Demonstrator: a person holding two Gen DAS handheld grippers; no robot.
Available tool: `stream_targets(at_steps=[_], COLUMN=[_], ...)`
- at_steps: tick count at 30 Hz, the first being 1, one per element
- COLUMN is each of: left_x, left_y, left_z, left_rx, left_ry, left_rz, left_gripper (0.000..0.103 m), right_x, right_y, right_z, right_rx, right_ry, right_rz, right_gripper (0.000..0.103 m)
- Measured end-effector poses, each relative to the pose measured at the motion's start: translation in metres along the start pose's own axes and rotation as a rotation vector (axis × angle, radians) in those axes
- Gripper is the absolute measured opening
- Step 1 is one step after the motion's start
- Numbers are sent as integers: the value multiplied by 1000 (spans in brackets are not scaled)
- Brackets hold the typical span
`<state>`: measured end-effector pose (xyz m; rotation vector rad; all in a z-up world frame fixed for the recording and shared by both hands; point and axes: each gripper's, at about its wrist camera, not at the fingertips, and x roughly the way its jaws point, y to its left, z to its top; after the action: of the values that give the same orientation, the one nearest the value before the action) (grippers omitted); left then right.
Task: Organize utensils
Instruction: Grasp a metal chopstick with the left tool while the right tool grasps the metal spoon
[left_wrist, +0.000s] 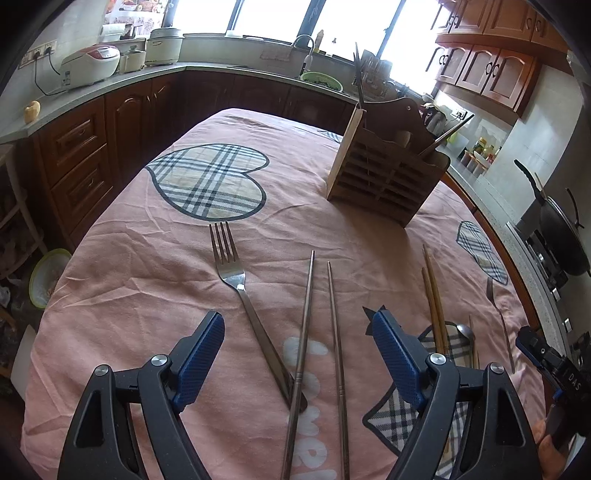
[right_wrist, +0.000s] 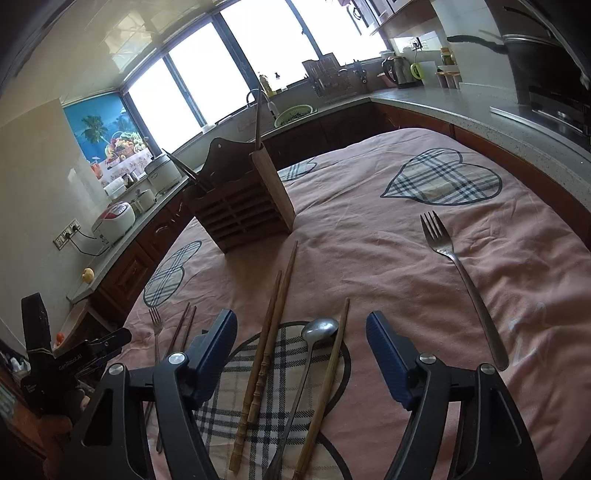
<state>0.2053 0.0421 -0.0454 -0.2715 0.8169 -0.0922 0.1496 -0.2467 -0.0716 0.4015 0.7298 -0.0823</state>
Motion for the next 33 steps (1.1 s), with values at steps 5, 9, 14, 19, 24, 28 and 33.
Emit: stream_targets(at_steps=[5, 9, 14, 19, 24, 28, 33], left_x=[12, 24, 41, 66, 92, 112, 118], left_y=[0, 0, -4, -15, -26, -34, -43], left_z=[2, 4, 13, 26, 37, 39, 41], left_rx=[13, 26, 64, 129, 182, 236, 287], left_ry=[21, 48, 71, 108, 151, 198, 184], left_rz=[6, 10, 22, 47, 77, 96, 115], left_gripper=[75, 69, 66, 56, 41, 39, 23], right_x=[18, 33, 48, 60, 66, 72, 76], right_y=[8, 11, 9, 11, 10, 10, 12], right_z=[-8, -16, -21, -22, -18, -14, -12], right_rx=[-35, -53, -59, -67, -65, -71, -93], right_ry=[74, 140, 196, 231, 239, 247, 254], right_rz=[-4, -17, -38, -54, -62, -69, -83], right_gripper=[40, 34, 30, 25, 20, 17, 8])
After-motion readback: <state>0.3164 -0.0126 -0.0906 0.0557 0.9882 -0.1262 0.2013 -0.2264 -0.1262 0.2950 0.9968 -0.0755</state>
